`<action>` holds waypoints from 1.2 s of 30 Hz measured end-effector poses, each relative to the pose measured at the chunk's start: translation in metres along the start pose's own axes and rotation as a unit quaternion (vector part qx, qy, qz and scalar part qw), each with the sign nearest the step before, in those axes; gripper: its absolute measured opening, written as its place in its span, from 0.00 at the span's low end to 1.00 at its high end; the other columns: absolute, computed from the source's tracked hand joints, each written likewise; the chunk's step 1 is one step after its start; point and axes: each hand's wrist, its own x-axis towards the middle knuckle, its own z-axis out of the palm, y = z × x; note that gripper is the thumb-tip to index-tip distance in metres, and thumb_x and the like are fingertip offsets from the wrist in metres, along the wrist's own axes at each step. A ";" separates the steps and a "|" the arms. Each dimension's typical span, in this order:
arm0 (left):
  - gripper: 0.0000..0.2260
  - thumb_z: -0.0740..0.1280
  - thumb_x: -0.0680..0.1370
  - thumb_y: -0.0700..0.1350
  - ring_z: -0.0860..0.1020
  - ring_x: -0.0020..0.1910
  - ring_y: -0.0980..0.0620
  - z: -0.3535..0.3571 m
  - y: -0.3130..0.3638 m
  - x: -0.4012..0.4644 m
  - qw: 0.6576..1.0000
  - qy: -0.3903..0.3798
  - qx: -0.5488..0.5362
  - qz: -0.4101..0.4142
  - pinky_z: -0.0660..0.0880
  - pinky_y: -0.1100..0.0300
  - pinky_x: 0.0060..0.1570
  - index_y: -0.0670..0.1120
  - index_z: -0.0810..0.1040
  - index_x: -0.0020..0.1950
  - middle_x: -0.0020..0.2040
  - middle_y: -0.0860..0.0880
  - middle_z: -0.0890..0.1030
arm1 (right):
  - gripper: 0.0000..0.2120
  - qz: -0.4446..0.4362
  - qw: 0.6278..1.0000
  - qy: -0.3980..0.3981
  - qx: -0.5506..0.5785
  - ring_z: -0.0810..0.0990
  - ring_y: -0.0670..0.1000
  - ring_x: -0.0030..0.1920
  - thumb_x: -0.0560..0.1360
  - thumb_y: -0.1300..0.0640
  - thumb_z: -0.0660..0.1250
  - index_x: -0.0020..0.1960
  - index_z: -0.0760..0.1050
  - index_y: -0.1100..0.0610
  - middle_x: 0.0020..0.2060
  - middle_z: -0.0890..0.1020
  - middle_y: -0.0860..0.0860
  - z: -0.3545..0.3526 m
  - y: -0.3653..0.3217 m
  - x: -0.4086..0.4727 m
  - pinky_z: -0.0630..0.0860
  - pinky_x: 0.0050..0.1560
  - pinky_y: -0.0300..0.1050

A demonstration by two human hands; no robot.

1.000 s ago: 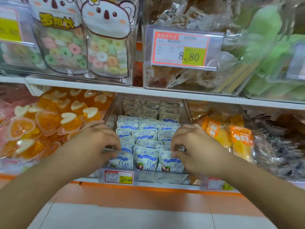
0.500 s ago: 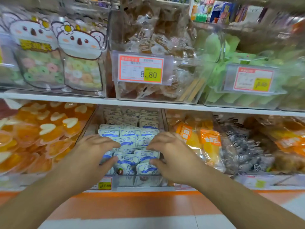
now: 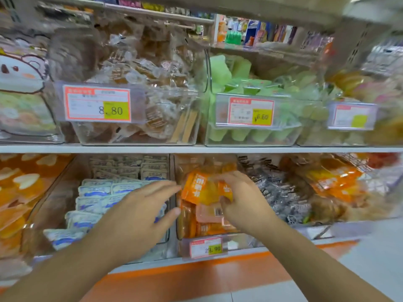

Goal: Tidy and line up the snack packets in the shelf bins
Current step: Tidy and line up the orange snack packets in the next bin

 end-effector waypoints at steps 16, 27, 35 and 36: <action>0.28 0.67 0.73 0.70 0.70 0.65 0.57 0.038 0.010 0.059 0.995 0.009 -0.072 -0.068 0.69 0.53 0.66 0.67 0.67 0.71 0.62 0.67 0.74 | 0.23 -0.082 0.992 0.051 0.078 0.75 0.49 0.55 0.65 0.50 0.81 0.56 0.77 0.40 0.47 0.76 0.38 0.015 0.028 0.034 0.71 0.62 0.56; 0.07 0.77 0.74 0.44 0.84 0.41 0.61 0.012 0.036 0.034 0.940 0.133 -0.279 -0.146 0.81 0.64 0.45 0.55 0.83 0.42 0.40 0.61 0.85 | 0.22 -0.058 0.996 0.043 0.050 0.75 0.47 0.61 0.72 0.49 0.79 0.63 0.78 0.42 0.57 0.81 0.39 -0.018 0.041 0.016 0.69 0.67 0.46; 0.16 0.76 0.75 0.39 0.86 0.39 0.52 0.008 0.040 0.006 0.935 0.072 -0.298 -0.175 0.83 0.43 0.46 0.60 0.81 0.50 0.43 0.55 0.87 | 0.14 -0.019 0.999 -0.044 -0.003 0.82 0.51 0.51 0.73 0.48 0.78 0.58 0.84 0.46 0.47 0.85 0.45 -0.021 0.047 0.002 0.78 0.52 0.46; 0.15 0.76 0.74 0.40 0.86 0.39 0.50 0.008 0.041 0.004 0.937 0.067 -0.293 -0.178 0.83 0.42 0.44 0.60 0.82 0.52 0.43 0.54 0.86 | 0.11 -0.006 0.999 -0.046 -0.001 0.81 0.53 0.48 0.74 0.48 0.78 0.55 0.84 0.47 0.42 0.84 0.45 -0.022 0.049 0.001 0.77 0.48 0.46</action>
